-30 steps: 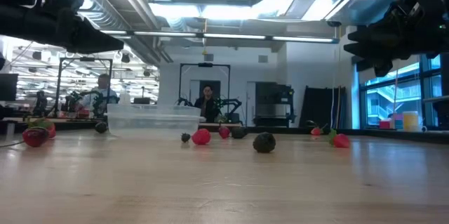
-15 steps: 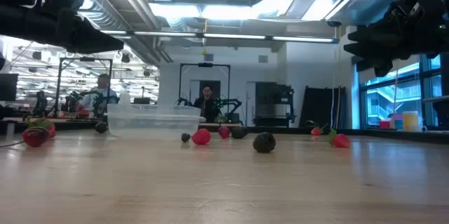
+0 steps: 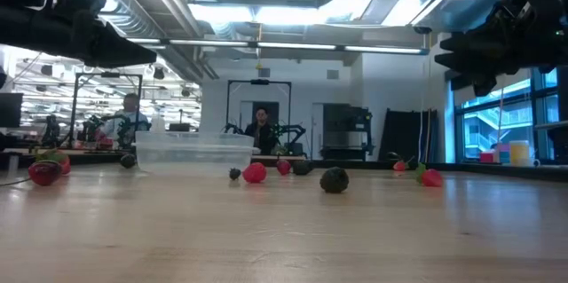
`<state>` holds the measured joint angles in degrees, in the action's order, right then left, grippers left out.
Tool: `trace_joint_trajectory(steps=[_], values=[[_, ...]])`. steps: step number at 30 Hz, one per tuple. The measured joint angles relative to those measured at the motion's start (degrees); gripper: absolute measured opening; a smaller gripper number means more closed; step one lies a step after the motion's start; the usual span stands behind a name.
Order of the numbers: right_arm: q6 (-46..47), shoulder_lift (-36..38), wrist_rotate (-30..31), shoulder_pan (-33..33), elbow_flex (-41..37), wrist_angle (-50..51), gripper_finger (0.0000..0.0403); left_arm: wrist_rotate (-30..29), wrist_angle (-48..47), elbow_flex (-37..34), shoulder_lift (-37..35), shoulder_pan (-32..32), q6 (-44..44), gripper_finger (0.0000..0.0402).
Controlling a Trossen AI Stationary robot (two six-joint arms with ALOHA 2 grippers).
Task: Pick and placing Produce into tupperware
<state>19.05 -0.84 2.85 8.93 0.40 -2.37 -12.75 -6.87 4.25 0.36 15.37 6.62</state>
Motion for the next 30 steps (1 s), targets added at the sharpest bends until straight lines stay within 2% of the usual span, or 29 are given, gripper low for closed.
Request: trace_joint_trajectory(steps=[17,26,30], values=[[0.22,-0.02,0.04,0.0,0.0,0.13,0.0149,0.04,0.04,0.0,0.0,0.0,-0.28,0.0144],[0.22,-0.01,0.04,0.0,0.0,0.05,0.0149,0.22,0.55,0.0,0.0,-0.01,3.1,0.0144],[0.17,-0.02,0.04,0.0,0.0,-0.25,0.0149,0.22,0.52,0.0,0.0,-0.01,3.77,0.0167]])
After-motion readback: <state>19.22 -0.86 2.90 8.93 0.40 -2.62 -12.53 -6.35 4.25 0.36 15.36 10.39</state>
